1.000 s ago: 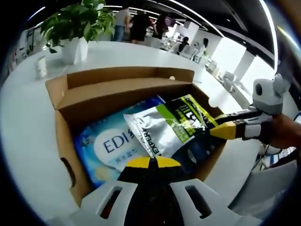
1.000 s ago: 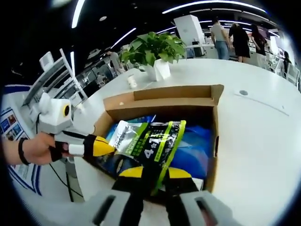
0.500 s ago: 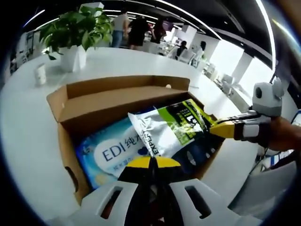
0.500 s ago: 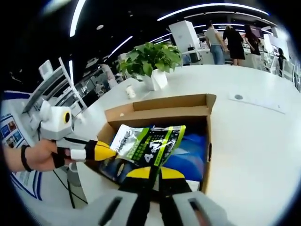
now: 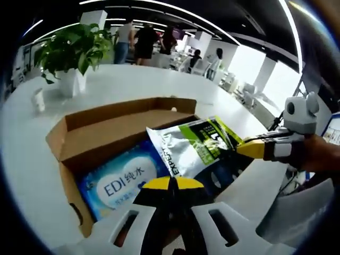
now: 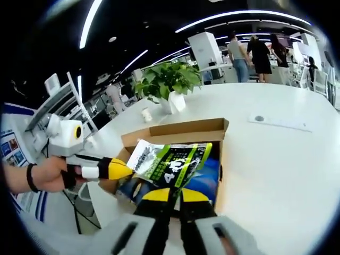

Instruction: Operate the shoe box by opening the lid, removing the specified soft item, and placing it in the target area until the item is outside and the box remains undamaged.

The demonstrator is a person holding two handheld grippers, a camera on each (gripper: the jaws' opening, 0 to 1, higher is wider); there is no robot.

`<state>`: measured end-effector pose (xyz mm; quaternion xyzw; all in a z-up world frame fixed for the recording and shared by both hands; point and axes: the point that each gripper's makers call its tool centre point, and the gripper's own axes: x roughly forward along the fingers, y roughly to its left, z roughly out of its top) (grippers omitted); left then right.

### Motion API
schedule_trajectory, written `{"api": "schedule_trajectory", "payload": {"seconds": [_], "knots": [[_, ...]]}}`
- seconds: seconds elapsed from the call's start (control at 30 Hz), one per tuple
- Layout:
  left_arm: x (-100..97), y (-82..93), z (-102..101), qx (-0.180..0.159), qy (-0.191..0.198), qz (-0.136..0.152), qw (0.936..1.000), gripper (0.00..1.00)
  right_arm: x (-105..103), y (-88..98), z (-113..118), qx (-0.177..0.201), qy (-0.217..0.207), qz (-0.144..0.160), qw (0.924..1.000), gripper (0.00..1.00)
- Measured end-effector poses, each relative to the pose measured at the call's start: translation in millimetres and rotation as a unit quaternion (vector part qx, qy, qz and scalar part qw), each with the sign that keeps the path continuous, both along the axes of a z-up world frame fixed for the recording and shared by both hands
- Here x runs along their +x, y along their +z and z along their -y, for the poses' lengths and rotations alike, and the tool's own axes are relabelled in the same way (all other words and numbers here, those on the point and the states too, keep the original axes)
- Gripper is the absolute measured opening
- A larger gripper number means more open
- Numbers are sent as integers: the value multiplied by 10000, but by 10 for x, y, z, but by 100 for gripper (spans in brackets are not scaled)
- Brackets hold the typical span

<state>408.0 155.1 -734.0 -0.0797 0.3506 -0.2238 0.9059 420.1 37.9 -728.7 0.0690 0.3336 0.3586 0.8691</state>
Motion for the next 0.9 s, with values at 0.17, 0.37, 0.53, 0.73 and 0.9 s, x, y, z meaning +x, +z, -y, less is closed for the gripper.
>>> {"api": "schedule_trajectory", "payload": {"seconds": [0.17, 0.37, 0.53, 0.73, 0.9], "knots": [[7, 69, 203, -1, -185, 73, 9998, 0, -31, 55, 191, 23, -141, 49, 9999, 1], [4, 111, 422, -2, -375, 107, 9992, 0, -72, 87, 396, 38, -288, 80, 9995, 1], [-5, 131, 585, -4, -496, 120, 9987, 0, -112, 91, 585, 39, -419, 73, 9991, 1], [-19, 136, 780, -5, -662, 127, 9977, 0, -149, 88, 770, 37, -546, 78, 9985, 1], [-31, 128, 944, 26, -802, 114, 9967, 0, -179, 73, 938, 55, -669, 66, 9977, 1]]}}
